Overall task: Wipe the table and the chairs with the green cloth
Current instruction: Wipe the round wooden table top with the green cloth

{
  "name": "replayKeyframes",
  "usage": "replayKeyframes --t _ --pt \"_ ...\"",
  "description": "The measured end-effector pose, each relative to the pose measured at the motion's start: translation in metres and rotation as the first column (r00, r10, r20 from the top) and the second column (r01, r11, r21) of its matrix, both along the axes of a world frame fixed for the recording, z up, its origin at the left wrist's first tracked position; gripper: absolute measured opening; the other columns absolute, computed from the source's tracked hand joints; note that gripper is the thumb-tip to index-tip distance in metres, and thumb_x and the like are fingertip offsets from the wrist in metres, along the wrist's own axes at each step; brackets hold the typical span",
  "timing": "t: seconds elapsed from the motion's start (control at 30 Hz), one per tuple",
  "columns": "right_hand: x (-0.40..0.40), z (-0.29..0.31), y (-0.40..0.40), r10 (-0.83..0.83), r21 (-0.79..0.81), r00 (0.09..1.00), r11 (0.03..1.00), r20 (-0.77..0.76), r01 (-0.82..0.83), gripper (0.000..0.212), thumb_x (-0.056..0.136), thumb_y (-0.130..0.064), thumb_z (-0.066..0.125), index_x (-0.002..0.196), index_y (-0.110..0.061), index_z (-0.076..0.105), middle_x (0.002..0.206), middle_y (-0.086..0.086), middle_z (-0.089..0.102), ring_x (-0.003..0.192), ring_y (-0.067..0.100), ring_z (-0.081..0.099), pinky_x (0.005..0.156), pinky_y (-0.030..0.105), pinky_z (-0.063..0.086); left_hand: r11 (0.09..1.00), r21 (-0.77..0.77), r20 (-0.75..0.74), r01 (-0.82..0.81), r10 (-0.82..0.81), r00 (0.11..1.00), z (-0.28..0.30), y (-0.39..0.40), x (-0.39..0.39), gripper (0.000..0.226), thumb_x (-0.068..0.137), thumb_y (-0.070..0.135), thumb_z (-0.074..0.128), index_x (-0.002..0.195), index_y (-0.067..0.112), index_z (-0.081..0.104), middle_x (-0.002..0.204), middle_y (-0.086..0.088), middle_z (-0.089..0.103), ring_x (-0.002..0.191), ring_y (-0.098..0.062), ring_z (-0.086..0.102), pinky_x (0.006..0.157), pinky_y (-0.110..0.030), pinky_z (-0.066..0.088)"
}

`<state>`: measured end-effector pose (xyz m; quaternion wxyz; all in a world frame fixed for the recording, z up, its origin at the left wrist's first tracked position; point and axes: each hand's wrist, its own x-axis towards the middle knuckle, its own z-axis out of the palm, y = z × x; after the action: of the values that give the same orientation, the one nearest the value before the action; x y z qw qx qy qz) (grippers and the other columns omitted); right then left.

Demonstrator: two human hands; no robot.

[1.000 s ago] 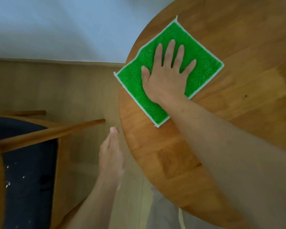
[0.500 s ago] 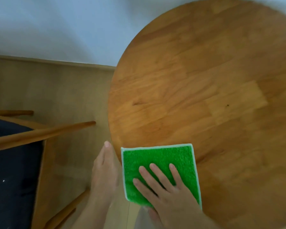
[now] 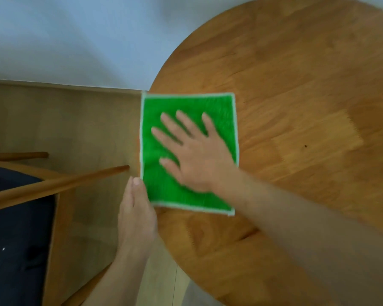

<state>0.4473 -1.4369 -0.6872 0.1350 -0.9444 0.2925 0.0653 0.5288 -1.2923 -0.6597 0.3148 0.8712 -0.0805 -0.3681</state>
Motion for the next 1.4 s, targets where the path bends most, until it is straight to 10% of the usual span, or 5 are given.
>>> replayKeyframes --t 0.13,0.37,0.83,1.17,1.4 --pt "-0.02 -0.001 -0.089 -0.269 -0.069 0.963 0.961 -0.001 0.268 0.063 0.095 -0.062 0.009 0.152 -0.037 0.003 0.162 -0.005 -0.004 0.149 0.021 -0.004 0.114 0.057 -0.003 0.987 0.049 0.133 0.155 -0.16 0.978 0.0 -0.024 0.004 0.063 0.099 0.055 0.031 0.154 0.029 0.017 0.158 0.005 0.026 0.143 -0.017 0.026 0.117 -0.044 0.022" --pt "-0.056 -0.001 -0.125 -0.607 -0.063 0.794 0.793 -0.014 0.606 0.067 0.096 -0.058 0.011 0.155 -0.028 0.002 0.163 0.003 -0.005 0.148 0.029 -0.005 0.115 0.062 -0.001 0.965 0.147 0.419 0.218 -0.26 0.87 -0.019 -0.081 0.01 0.063 0.1 0.045 0.033 0.153 0.015 0.018 0.154 -0.004 0.034 0.138 -0.022 0.035 0.108 -0.041 0.033" --pt "-0.009 0.004 -0.059 0.052 0.004 0.998 0.999 -0.028 -0.052 0.058 0.097 -0.055 0.016 0.152 -0.036 0.015 0.162 -0.002 0.009 0.149 0.025 0.007 0.114 0.06 0.003 0.929 0.328 0.507 0.172 -0.327 0.797 -0.022 -0.088 0.002 0.058 0.096 0.048 0.02 0.146 0.019 0.026 0.133 -0.005 0.053 0.107 -0.025 0.058 0.077 -0.041 0.046" --pt "-0.039 -0.002 -0.232 -0.469 -0.11 0.883 0.878 -0.001 0.466 0.067 0.093 -0.062 0.012 0.153 -0.033 0.01 0.163 0.001 0.005 0.148 0.028 0.005 0.114 0.063 0.006 0.925 0.342 0.505 0.167 -0.331 0.798 -0.019 -0.089 0.0 0.061 0.095 0.05 0.018 0.147 0.018 0.023 0.134 -0.004 0.05 0.106 -0.027 0.057 0.077 -0.04 0.043" --pt "0.018 0.004 -0.15 -0.467 -0.076 0.881 0.884 -0.07 0.462 0.07 0.094 -0.058 0.007 0.155 -0.024 -0.002 0.162 0.008 -0.009 0.147 0.034 -0.009 0.112 0.067 -0.001 0.923 0.347 0.464 0.168 -0.324 0.824 -0.017 -0.09 0.001 0.059 0.094 0.051 0.016 0.145 0.022 0.021 0.131 -0.001 0.049 0.106 -0.022 0.056 0.079 -0.039 0.044"
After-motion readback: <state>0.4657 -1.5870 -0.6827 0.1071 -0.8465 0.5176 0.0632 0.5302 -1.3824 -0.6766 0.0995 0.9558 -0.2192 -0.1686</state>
